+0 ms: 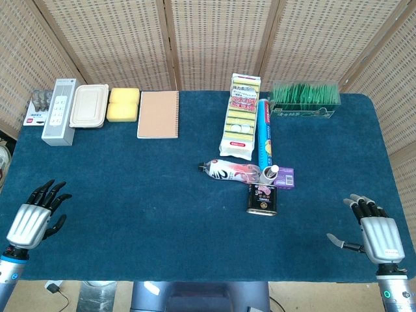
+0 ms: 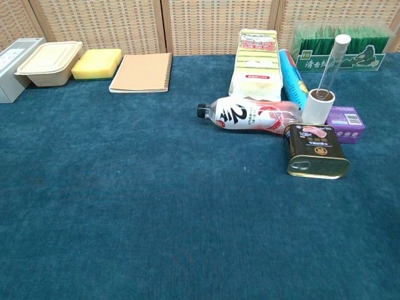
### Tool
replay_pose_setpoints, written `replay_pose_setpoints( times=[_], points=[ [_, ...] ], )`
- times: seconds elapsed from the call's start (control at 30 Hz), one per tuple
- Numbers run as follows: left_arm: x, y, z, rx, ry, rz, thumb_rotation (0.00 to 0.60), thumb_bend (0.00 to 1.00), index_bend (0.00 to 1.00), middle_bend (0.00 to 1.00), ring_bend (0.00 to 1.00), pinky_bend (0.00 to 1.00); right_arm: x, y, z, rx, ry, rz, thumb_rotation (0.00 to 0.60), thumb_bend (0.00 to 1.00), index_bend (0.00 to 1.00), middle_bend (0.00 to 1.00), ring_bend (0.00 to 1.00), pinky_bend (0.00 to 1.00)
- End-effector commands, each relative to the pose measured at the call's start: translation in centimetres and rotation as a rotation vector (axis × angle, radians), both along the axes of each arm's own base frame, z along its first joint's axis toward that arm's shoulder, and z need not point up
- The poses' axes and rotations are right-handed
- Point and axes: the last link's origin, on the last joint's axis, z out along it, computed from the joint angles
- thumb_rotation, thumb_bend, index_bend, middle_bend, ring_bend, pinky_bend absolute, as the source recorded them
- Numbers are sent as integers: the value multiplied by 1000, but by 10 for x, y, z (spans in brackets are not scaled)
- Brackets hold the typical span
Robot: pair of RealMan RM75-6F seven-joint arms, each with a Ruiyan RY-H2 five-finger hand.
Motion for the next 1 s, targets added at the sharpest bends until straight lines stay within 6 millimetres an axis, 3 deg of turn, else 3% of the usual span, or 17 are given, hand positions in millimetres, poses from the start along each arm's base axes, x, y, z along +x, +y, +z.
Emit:
replay_pose_setpoints(
  times=[0.03, 0.53, 0.87, 1.0],
  points=[
    [0, -1, 0, -4, -1, 1, 600, 355, 280, 136, 45, 163, 0, 0, 0, 2, -2, 3, 232, 206, 210, 191, 190, 316],
    [6, -7, 4, 0, -39, -35, 600, 356, 289, 136, 45, 167, 1, -13, -20, 6, -79, 17, 231, 206, 210, 191, 189, 325],
    [6, -10, -1, -19, -64, -44, 600, 354, 289, 136, 45, 177, 21, -35, -46, -83, -278, 56, 236, 207, 186, 193, 205, 375],
    [4, -11, -4, -26, -73, -37, 600, 356, 289, 136, 45, 186, 29, -45, -59, -81, -325, 63, 234, 207, 183, 208, 271, 449]
  ],
)
